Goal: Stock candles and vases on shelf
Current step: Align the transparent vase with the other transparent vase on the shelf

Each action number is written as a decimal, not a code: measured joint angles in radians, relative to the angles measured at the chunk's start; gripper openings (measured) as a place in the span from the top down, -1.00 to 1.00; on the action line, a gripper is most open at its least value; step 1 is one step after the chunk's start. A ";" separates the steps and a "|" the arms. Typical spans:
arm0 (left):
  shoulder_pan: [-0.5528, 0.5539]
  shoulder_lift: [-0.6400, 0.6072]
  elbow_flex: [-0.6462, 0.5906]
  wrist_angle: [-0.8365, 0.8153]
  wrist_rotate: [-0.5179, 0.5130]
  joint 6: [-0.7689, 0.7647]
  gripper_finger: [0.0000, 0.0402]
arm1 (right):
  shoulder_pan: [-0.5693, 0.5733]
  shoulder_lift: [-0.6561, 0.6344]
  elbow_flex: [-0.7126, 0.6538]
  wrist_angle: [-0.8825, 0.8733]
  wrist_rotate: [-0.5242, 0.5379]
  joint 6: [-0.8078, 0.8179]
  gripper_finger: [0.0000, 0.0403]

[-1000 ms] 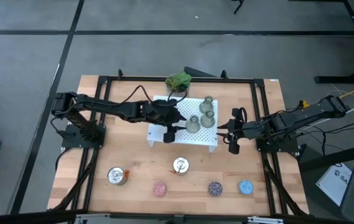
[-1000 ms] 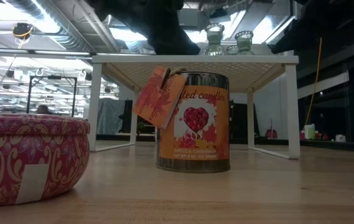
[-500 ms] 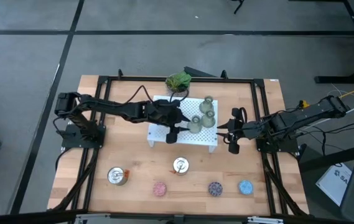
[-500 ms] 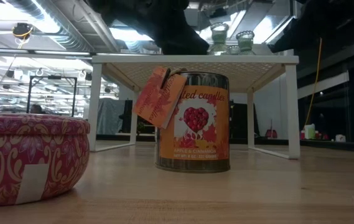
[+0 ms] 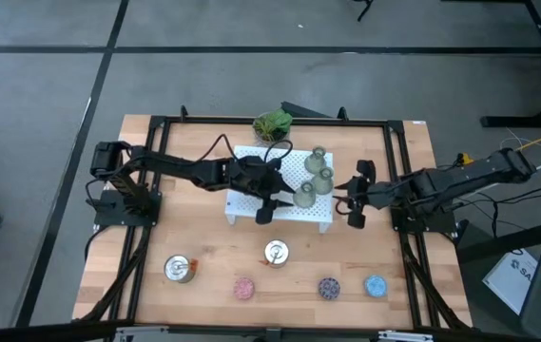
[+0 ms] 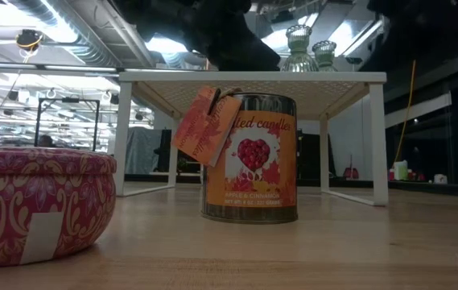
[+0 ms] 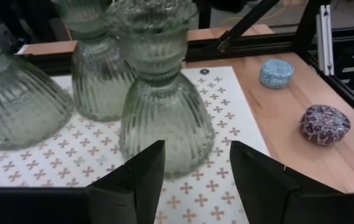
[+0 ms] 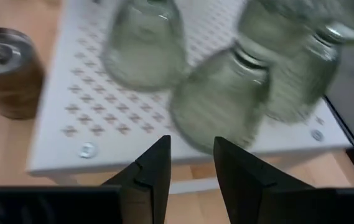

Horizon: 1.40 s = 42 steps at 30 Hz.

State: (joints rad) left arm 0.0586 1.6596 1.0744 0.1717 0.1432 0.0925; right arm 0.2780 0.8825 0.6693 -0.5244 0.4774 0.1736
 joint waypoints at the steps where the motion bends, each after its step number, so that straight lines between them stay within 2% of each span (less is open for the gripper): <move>1: 0.000 0.000 0.000 0.000 0.000 0.000 0.11 | -0.014 0.000 0.000 -0.007 -0.002 0.001 0.38; 6: 0.000 0.000 0.000 0.008 -0.002 0.000 0.11 | -0.080 -0.018 0.000 -0.014 -0.021 -0.030 0.38; 11: 0.000 0.001 0.000 0.042 -0.001 0.007 0.11 | -0.160 -0.018 0.000 -0.006 -0.156 -0.076 0.38; 27: -0.032 0.049 0.000 0.138 -0.001 0.000 0.11 | -0.284 0.009 0.000 0.098 -0.342 -0.201 0.38; 42: -0.072 0.050 0.000 0.199 -0.031 -0.018 0.11 | -0.293 0.043 0.000 0.146 -0.362 -0.234 0.39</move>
State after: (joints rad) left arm -0.0135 1.7100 1.0744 0.3710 0.1120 0.0750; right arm -0.0151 0.9251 0.6693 -0.3788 0.1154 -0.0608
